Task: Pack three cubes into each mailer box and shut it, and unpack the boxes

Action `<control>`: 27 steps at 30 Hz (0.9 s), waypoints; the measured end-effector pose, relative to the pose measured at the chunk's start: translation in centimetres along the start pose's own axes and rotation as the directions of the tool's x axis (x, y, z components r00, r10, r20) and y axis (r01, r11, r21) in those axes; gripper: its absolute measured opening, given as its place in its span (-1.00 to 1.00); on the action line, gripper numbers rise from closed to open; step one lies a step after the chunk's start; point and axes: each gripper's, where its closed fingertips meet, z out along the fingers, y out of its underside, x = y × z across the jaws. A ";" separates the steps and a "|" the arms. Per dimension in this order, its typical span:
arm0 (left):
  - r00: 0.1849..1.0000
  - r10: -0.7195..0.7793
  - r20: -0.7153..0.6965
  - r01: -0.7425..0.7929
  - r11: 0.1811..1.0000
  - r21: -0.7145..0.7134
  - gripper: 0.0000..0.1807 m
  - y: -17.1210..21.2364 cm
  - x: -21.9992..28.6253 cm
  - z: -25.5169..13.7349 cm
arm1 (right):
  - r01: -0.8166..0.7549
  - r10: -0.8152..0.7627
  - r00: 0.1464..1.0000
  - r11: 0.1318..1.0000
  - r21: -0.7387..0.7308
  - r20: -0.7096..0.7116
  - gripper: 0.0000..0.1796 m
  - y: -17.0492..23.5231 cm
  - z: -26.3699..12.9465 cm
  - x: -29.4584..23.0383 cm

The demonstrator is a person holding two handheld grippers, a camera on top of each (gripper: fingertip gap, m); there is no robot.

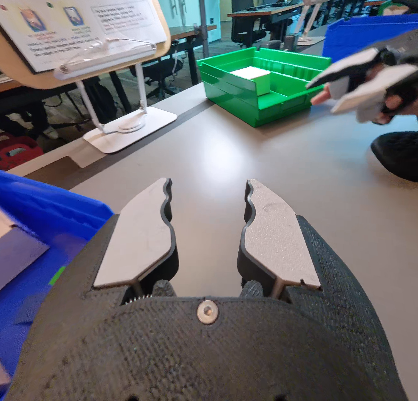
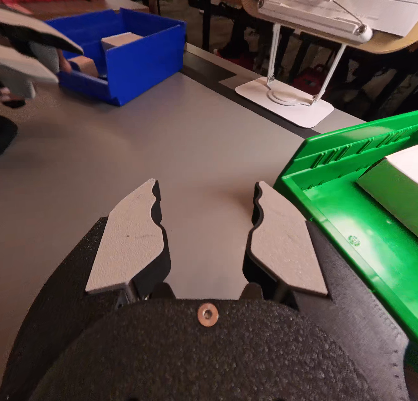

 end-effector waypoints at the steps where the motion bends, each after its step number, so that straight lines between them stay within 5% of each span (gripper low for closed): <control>1: 1.000 -0.012 0.018 0.012 1.000 -0.002 -0.33 -0.3 -0.9 -0.4 | 0.028 -0.028 1.000 1.000 0.010 -0.001 -0.12 0.4 0.1 -0.6; 8: 0.968 0.055 0.243 -0.039 0.997 -0.070 -0.44 -3.3 -11.4 -4.8 | 0.034 -0.034 0.999 0.997 0.064 -0.005 -0.15 1.0 1.0 -1.8; 11: 0.946 0.196 0.258 -0.124 0.955 -0.270 -0.34 -2.9 -16.0 -5.7 | 0.076 -0.075 0.997 0.995 0.062 -0.008 -0.16 1.5 1.3 -2.1; 16: 0.910 0.414 0.030 -0.301 0.708 -0.639 -0.18 0.9 -21.4 -4.6 | 0.153 -0.153 0.988 0.987 0.051 0.002 -0.16 1.7 1.5 -3.1; 21: 0.931 0.330 -0.153 -0.295 0.437 -0.850 -0.03 6.6 -26.7 -3.6 | 0.171 -0.171 0.985 0.985 0.013 -0.008 -0.19 2.6 1.5 -3.0; 27: 0.964 0.190 -0.186 -0.243 0.347 -0.906 0.20 9.5 -30.4 -1.8 | 0.132 -0.131 0.991 0.991 0.035 -0.016 -0.20 2.4 1.0 -2.1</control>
